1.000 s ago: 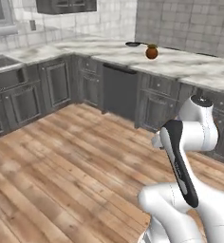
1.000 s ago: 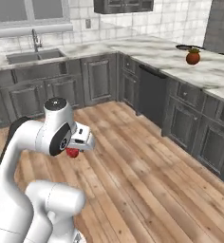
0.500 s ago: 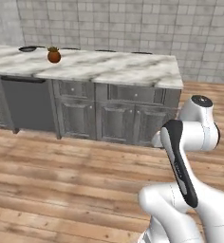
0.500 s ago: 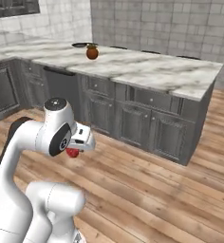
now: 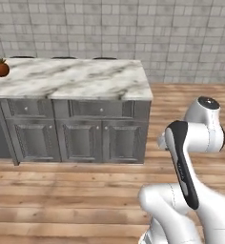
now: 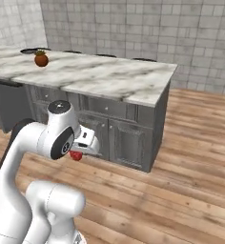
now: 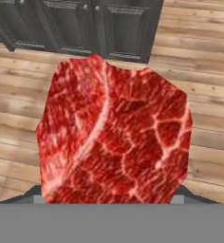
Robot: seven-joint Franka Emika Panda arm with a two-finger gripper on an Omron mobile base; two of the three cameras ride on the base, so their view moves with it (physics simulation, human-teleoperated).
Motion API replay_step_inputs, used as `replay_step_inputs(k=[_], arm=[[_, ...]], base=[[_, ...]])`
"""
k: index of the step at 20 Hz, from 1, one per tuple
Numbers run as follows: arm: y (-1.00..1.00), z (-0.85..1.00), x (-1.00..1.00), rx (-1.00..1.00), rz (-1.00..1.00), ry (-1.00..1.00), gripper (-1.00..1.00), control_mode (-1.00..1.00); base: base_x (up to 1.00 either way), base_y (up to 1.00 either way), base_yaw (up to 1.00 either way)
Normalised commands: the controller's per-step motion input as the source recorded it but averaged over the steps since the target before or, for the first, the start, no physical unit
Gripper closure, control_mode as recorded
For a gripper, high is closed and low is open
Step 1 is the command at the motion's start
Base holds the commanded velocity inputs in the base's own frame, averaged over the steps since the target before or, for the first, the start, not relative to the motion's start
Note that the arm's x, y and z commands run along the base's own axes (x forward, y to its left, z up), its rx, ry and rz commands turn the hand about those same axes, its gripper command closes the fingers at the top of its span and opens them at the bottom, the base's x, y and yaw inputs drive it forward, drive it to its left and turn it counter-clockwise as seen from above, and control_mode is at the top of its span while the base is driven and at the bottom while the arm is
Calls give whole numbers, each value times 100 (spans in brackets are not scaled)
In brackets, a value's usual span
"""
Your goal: Take the steak from the fridge and place it on the digital scale on the counter by the fridge. Wait a few seconds for a reading, then move it to the plate on the dining counter.
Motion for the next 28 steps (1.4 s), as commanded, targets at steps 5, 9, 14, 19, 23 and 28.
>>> replay_step_inputs(k=[5,9,14,19,23,28], arm=[[0,0,0,0,0,0,100,100],[0,0,0,0,0,0,100,100],[0,0,0,0,0,0,100,100],[0,0,0,0,0,0,100,100],[0,0,0,0,0,0,100,100],[0,0,0,0,0,0,100,100]], base=[[100,-84,34],[100,-100,24],[63,-100,3],[42,-100,-5],[70,-100,0],[100,-92,14]])
